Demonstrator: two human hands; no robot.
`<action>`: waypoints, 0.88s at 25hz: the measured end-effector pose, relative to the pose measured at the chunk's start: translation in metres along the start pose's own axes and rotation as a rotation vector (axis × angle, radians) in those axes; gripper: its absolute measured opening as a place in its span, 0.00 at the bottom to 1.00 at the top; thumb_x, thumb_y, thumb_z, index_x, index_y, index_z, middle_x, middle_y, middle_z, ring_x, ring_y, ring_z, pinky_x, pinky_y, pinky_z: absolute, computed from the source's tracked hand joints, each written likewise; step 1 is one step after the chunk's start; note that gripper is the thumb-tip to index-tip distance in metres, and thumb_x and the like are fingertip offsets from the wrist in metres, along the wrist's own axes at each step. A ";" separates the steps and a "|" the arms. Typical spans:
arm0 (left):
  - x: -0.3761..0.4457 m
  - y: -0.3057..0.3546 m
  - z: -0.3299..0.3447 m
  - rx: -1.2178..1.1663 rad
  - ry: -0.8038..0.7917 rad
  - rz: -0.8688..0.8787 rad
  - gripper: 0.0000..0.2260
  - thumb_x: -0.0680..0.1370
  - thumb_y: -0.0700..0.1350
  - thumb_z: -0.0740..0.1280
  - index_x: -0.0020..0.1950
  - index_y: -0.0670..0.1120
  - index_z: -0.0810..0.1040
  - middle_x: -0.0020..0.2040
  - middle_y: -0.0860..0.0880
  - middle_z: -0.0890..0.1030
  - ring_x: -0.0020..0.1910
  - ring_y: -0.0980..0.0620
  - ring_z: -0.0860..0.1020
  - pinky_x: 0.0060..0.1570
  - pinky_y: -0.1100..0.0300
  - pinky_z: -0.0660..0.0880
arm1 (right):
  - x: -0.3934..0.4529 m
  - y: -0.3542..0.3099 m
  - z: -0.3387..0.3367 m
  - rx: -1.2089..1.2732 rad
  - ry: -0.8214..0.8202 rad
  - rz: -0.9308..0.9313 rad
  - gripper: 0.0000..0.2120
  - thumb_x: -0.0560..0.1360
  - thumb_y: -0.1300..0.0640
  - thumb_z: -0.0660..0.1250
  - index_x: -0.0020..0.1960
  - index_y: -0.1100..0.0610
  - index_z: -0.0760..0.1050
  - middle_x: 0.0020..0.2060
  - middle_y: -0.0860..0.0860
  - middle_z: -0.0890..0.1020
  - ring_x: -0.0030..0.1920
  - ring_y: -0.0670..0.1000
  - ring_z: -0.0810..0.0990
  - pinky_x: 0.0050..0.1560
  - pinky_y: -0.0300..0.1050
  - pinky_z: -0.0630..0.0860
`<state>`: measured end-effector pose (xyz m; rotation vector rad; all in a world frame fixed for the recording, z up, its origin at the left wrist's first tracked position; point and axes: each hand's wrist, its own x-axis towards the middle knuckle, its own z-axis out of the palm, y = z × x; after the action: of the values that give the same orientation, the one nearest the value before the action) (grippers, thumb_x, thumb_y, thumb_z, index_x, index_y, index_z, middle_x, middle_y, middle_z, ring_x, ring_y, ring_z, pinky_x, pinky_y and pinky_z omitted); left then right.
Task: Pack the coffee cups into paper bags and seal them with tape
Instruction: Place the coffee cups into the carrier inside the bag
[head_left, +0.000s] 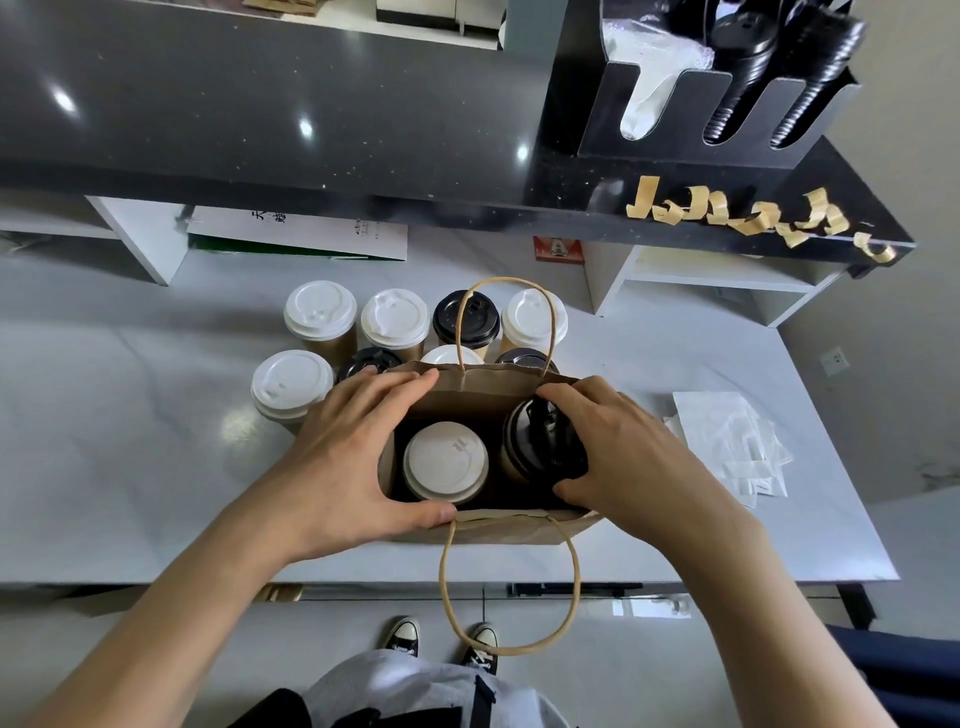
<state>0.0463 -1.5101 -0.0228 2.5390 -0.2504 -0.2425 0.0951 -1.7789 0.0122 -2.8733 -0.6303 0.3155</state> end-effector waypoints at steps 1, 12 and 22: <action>0.000 0.000 0.000 0.001 0.000 0.001 0.53 0.61 0.78 0.66 0.81 0.64 0.50 0.77 0.67 0.54 0.80 0.57 0.47 0.79 0.46 0.53 | 0.002 -0.002 0.001 -0.052 -0.011 -0.015 0.39 0.69 0.54 0.75 0.75 0.44 0.61 0.66 0.46 0.71 0.63 0.53 0.75 0.54 0.46 0.77; 0.001 0.000 0.000 0.004 -0.005 0.012 0.52 0.62 0.77 0.67 0.81 0.63 0.50 0.77 0.67 0.54 0.80 0.56 0.48 0.79 0.47 0.53 | 0.018 -0.011 0.020 -0.283 -0.021 -0.085 0.30 0.73 0.56 0.74 0.70 0.49 0.65 0.59 0.49 0.74 0.59 0.53 0.78 0.55 0.46 0.74; 0.005 -0.001 0.000 0.007 -0.015 0.023 0.52 0.62 0.78 0.66 0.81 0.64 0.49 0.77 0.68 0.53 0.80 0.57 0.47 0.80 0.48 0.52 | 0.023 -0.012 0.024 -0.324 -0.087 -0.073 0.28 0.73 0.55 0.72 0.70 0.49 0.66 0.59 0.50 0.76 0.57 0.54 0.80 0.56 0.46 0.72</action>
<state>0.0511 -1.5103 -0.0241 2.5406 -0.2871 -0.2518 0.1052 -1.7547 -0.0120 -3.1452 -0.8736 0.3591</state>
